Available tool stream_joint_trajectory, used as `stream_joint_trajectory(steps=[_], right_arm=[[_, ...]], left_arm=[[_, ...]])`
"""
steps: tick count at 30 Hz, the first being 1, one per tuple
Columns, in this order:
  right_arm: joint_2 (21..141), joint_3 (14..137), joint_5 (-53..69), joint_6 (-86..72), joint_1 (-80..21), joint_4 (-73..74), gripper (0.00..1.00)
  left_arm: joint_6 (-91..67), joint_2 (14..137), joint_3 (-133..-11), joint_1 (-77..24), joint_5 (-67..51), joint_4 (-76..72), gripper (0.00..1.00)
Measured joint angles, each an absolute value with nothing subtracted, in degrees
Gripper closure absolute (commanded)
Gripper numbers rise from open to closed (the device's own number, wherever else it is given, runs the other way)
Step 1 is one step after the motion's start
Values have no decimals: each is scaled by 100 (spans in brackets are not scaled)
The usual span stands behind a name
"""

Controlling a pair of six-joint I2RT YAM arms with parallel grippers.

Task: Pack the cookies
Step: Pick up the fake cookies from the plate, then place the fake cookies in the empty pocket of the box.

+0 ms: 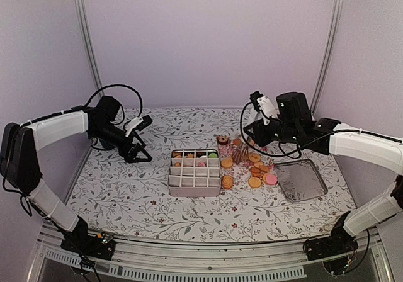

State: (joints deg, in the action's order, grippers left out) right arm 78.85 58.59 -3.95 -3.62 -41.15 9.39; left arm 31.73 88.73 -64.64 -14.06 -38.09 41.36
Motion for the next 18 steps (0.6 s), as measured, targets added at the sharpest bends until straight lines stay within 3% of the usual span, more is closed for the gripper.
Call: stream_joint_trajectory(steps=[18], right_arm=[[8820, 6893, 381, -384, -4425, 753, 79]], left_arm=[[3214, 8772, -6381, -1404, -3653, 4163, 1]])
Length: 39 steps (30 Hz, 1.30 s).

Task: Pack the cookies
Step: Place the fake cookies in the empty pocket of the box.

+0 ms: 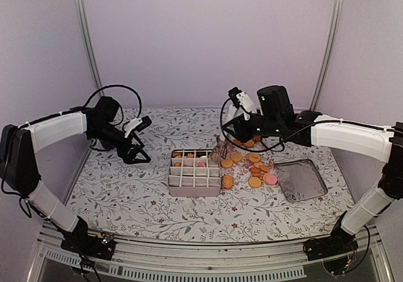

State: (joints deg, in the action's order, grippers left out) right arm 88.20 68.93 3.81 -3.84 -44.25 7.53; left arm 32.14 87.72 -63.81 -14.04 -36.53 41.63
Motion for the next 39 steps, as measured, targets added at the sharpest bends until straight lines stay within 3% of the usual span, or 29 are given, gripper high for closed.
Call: stream_joint_trajectory(steps=[15, 39], right_arm=[[8895, 6897, 484, -390, -4462, 840, 65], [8914, 7028, 239, -270, -4462, 1007, 65]], left_arm=[[3236, 8689, -6381, -1404, -3656, 4191, 1], [3236, 8674, -6381, -1402, -3649, 4230, 1]])
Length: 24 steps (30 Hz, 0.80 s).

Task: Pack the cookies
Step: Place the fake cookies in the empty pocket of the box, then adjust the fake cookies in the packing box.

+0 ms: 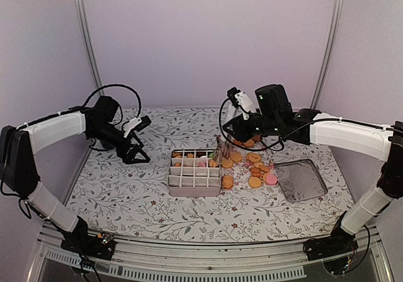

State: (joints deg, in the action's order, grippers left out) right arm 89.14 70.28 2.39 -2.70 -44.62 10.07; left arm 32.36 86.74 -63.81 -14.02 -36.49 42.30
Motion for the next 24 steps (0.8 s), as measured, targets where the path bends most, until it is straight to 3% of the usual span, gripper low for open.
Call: stream_joint_trajectory(steps=[24], right_arm=[[9312, 7365, 377, -233, -4462, 982, 69]], left_arm=[[3280, 8589, -6281, -1402, -3651, 4204, 1]])
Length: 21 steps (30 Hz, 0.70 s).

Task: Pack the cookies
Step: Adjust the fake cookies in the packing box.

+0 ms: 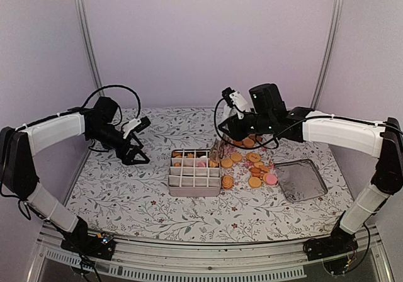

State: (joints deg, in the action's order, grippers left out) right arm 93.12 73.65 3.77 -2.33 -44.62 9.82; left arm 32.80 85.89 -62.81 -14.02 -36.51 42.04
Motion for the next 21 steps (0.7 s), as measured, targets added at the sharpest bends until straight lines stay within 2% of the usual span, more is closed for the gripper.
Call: stream_joint_trajectory(steps=[21], right_arm=[[9212, 7258, 751, -388, -4464, 701, 71]], left_arm=[[3277, 8589, -6278, -1402, -3677, 4141, 1]])
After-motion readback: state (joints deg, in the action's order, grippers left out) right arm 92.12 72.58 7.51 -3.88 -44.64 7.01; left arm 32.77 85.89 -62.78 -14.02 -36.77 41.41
